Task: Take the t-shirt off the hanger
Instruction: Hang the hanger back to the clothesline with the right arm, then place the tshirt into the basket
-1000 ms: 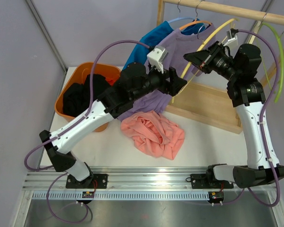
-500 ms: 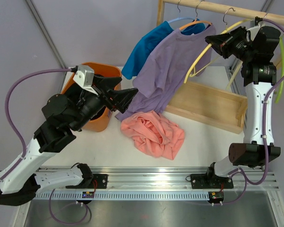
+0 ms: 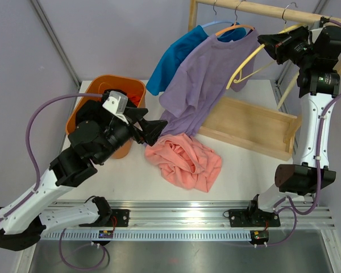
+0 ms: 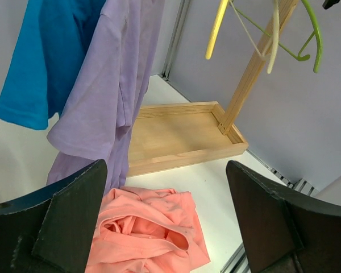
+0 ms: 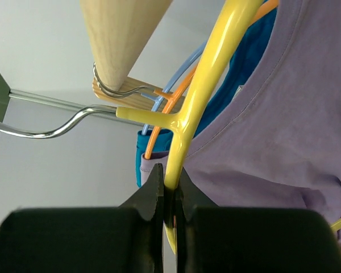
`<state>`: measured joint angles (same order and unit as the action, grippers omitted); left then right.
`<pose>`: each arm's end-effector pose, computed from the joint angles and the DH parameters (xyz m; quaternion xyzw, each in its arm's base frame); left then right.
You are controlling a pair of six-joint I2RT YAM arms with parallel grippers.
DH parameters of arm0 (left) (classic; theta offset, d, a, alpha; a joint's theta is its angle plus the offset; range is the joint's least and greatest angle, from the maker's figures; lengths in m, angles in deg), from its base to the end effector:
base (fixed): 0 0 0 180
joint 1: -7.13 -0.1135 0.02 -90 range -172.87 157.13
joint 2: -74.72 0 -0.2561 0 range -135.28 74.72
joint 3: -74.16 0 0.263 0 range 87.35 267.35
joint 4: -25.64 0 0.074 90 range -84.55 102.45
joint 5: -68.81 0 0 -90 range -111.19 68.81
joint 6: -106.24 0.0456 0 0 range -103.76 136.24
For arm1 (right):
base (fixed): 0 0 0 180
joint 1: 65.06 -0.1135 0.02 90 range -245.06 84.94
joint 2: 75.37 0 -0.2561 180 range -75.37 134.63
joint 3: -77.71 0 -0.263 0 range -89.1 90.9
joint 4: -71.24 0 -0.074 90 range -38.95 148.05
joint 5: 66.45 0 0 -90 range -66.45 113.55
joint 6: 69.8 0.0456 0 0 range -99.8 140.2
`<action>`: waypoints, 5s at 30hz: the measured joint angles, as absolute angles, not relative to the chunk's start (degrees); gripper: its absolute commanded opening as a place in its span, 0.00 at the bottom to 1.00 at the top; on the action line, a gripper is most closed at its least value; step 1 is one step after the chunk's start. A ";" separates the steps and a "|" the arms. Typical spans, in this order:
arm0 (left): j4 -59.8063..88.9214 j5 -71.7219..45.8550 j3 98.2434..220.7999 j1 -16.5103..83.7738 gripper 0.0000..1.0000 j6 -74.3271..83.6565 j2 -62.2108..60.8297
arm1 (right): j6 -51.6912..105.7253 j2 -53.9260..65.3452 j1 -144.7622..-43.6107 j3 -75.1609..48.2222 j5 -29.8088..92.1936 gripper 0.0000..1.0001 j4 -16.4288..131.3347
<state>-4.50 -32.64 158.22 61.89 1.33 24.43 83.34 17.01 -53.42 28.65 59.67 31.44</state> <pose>0.1190 -0.1528 0.4642 0.1637 0.6650 -0.3584 0.6345 0.3454 -0.0437 0.5309 0.2403 0.6715 0.4885 0.5027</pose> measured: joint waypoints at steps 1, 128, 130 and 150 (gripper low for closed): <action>-4.63 -32.75 158.01 61.89 0.89 1.13 24.81 | 83.53 17.12 -53.31 28.65 59.60 0.04 31.39; 1.16 -29.58 151.40 61.89 0.93 -2.32 25.46 | 38.29 -4.92 -42.01 23.71 75.56 1.00 12.49; 1.65 -29.34 151.47 61.89 0.93 -1.93 24.24 | 30.60 -7.17 -41.97 23.80 77.81 0.99 10.08; 1.45 -30.89 167.51 61.89 0.91 6.55 9.55 | -13.73 -3.14 -42.10 30.46 94.88 1.00 -15.36</action>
<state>1.45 -30.89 167.51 61.89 6.55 9.55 -13.73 -3.14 -42.10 30.46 94.88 -15.36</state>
